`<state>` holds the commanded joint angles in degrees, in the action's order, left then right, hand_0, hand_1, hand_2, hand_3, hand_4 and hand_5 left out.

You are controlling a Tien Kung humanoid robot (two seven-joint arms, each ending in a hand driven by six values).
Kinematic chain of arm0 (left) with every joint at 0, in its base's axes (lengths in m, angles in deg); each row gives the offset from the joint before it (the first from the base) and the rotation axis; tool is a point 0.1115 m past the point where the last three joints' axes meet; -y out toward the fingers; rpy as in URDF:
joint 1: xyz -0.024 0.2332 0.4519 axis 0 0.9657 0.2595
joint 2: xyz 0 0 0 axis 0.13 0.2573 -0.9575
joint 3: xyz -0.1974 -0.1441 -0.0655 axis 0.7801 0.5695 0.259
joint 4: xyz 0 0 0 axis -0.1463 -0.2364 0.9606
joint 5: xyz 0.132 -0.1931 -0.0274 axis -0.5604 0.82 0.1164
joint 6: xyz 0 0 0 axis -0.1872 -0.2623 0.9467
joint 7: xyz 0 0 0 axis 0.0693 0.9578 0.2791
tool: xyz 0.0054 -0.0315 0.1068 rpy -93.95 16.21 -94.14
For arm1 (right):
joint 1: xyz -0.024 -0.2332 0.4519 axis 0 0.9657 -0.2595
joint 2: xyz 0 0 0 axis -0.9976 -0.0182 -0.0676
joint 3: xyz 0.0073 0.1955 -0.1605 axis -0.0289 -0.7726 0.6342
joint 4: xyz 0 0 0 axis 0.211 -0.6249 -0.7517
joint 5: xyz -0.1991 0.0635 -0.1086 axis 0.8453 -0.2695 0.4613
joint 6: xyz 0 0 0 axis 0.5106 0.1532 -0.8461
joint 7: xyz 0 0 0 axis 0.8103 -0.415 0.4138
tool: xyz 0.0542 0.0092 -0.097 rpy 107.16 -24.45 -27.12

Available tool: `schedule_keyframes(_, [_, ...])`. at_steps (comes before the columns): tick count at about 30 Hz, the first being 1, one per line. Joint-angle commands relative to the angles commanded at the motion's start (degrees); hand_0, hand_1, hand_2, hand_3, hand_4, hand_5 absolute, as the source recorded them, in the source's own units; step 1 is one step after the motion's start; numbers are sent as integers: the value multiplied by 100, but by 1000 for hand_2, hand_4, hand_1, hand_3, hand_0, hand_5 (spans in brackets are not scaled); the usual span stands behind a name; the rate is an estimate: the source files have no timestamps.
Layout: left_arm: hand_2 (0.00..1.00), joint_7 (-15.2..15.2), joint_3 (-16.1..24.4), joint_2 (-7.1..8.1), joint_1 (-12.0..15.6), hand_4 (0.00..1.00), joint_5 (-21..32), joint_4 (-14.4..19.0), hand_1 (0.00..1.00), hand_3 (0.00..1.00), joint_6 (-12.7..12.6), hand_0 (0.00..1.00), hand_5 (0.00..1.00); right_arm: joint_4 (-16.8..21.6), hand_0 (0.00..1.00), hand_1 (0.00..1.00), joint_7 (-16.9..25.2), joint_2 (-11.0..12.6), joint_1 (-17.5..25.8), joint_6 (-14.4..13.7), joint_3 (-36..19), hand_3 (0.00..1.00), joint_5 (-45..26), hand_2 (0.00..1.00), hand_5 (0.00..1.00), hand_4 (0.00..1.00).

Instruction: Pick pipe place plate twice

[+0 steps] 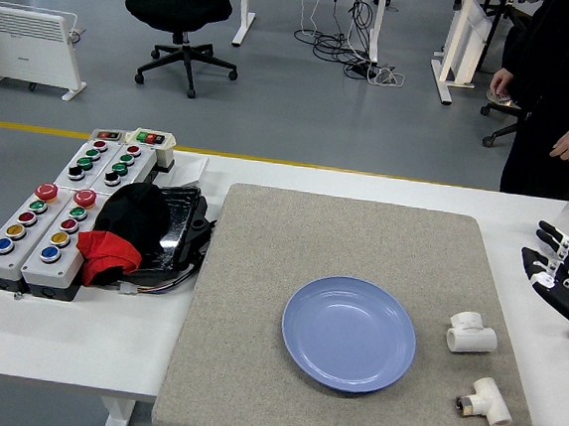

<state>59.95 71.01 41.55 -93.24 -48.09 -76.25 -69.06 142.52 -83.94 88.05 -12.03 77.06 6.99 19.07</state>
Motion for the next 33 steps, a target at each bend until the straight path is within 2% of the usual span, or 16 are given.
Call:
schedule_keyframes(1, [720,2,-8,1,-5,405,14,0,756,661,-1,713,998,0,956,910,-32,54,-46,77,60,987,149,998,480,759])
schedule_keyframes(2, [720,4,-13,1,-7,405,21,0,756,661,-1,713,998,-1,970,925,-51,86,-72,127,96,989,298,998,209,645])
schedule_keyframes(5, [720,6,-17,0,-13,405,35,0,756,661,-4,713,998,0,970,925,-141,179,-166,359,212,989,894,998,209,645])
schedule_keyframes(8, [720,8,-22,-1,-15,405,41,0,756,661,-5,713,998,-9,970,925,-335,310,-334,981,422,989,1676,998,209,645])
schedule_keyframes(9, [720,8,-24,-2,-16,406,44,0,756,661,-5,713,998,-22,991,939,-361,343,-385,1183,494,998,1899,998,157,680])
schedule_keyframes(10, [720,8,-25,-2,-16,406,46,0,756,661,-6,713,998,-36,991,939,-373,368,-428,1360,579,998,2123,998,157,680])
schedule_keyframes(12, [720,9,-32,-2,-16,406,56,0,756,661,-7,713,998,-60,991,939,-391,397,-501,1595,705,998,2607,998,157,680])
schedule_keyframes(14, [720,9,-35,-5,-15,406,58,0,756,661,-8,713,998,-95,991,939,-401,418,-596,1691,858,998,3087,998,157,680])
schedule_keyframes(15, [720,9,-36,-6,-15,405,60,0,756,662,-8,714,998,-106,998,943,-407,422,-621,1701,899,998,3311,998,146,711])
schedule_keyframes(20, [720,7,-51,-6,-23,405,78,0,756,662,-9,714,998,-268,998,943,-479,446,-829,1741,1214,998,4440,998,146,711])
schedule_keyframes(21, [720,6,-51,-6,-23,405,78,0,756,662,-9,713,998,-281,998,946,-482,447,-842,1742,1234,998,4503,998,115,714])
schedule_keyframes(33, [720,7,-82,-7,-23,405,117,0,757,662,-13,713,998,-845,998,944,-541,317,-1175,1634,1752,998,4685,998,109,728])
